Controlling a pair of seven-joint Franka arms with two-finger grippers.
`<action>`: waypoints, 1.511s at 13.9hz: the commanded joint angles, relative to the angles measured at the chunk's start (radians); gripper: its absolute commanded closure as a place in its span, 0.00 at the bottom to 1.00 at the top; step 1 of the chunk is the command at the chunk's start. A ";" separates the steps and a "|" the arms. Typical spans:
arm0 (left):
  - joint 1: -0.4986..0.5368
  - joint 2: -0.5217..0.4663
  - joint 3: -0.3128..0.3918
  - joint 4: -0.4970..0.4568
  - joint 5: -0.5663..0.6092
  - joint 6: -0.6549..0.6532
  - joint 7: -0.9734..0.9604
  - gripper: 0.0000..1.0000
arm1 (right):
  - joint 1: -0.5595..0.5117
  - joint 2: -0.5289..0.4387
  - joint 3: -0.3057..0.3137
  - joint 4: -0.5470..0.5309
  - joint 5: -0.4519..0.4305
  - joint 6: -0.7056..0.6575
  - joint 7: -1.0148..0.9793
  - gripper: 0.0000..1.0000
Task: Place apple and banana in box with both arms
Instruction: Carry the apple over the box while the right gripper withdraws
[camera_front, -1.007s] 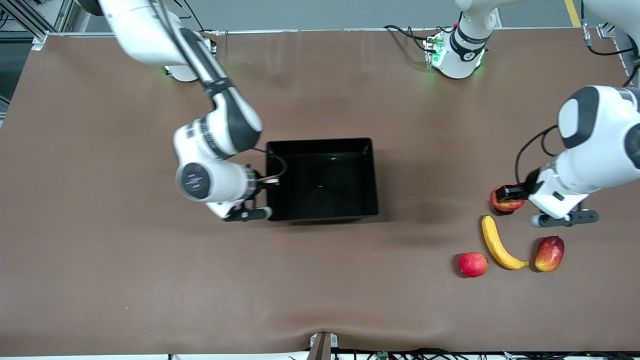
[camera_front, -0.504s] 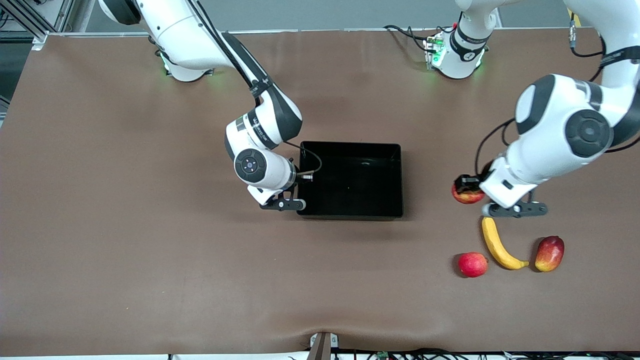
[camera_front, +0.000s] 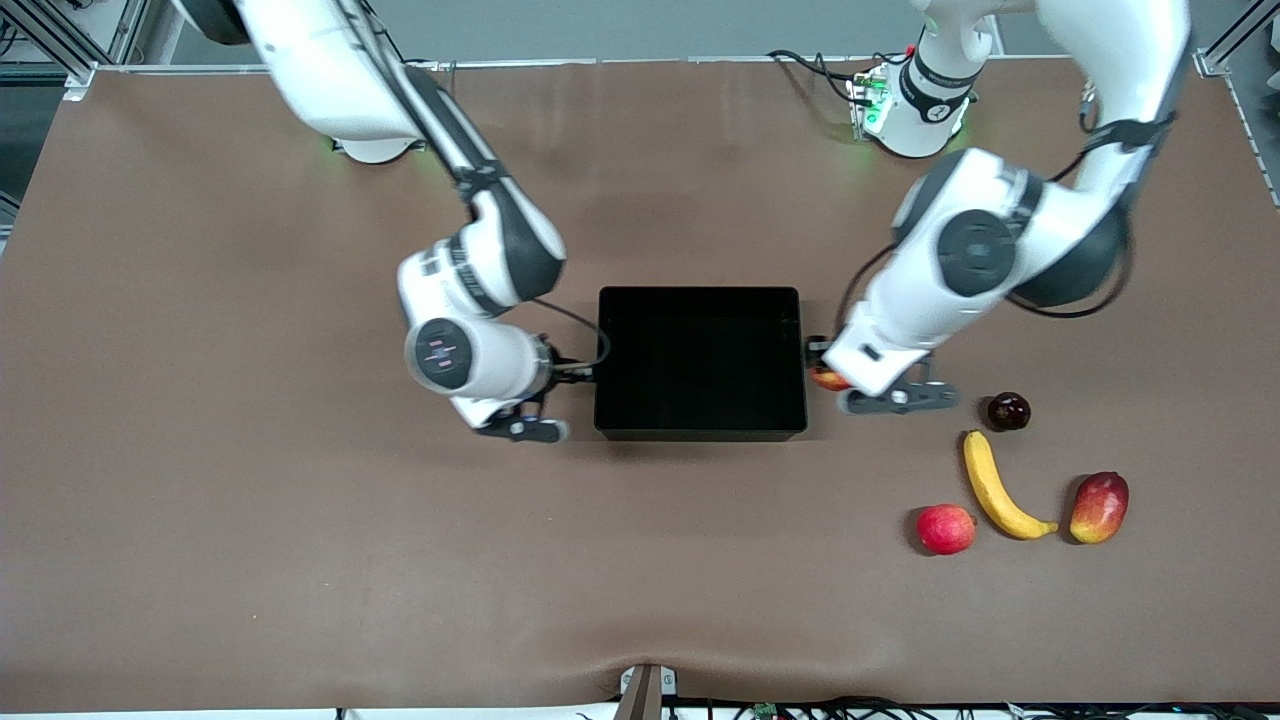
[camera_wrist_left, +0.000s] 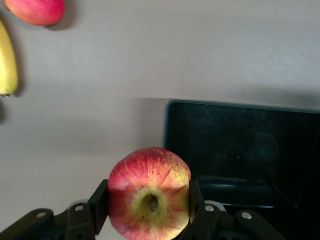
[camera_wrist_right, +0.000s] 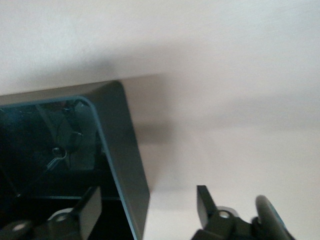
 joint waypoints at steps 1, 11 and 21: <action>-0.068 0.042 -0.002 0.008 0.051 0.020 -0.107 1.00 | -0.090 -0.047 0.010 0.083 -0.066 -0.144 -0.007 0.00; -0.176 0.148 -0.002 -0.127 0.174 0.231 -0.273 1.00 | -0.472 -0.224 0.003 0.217 -0.219 -0.508 -0.194 0.00; -0.199 0.179 -0.003 -0.207 0.174 0.296 -0.312 0.85 | -0.610 -0.632 0.000 -0.128 -0.367 -0.427 -0.504 0.00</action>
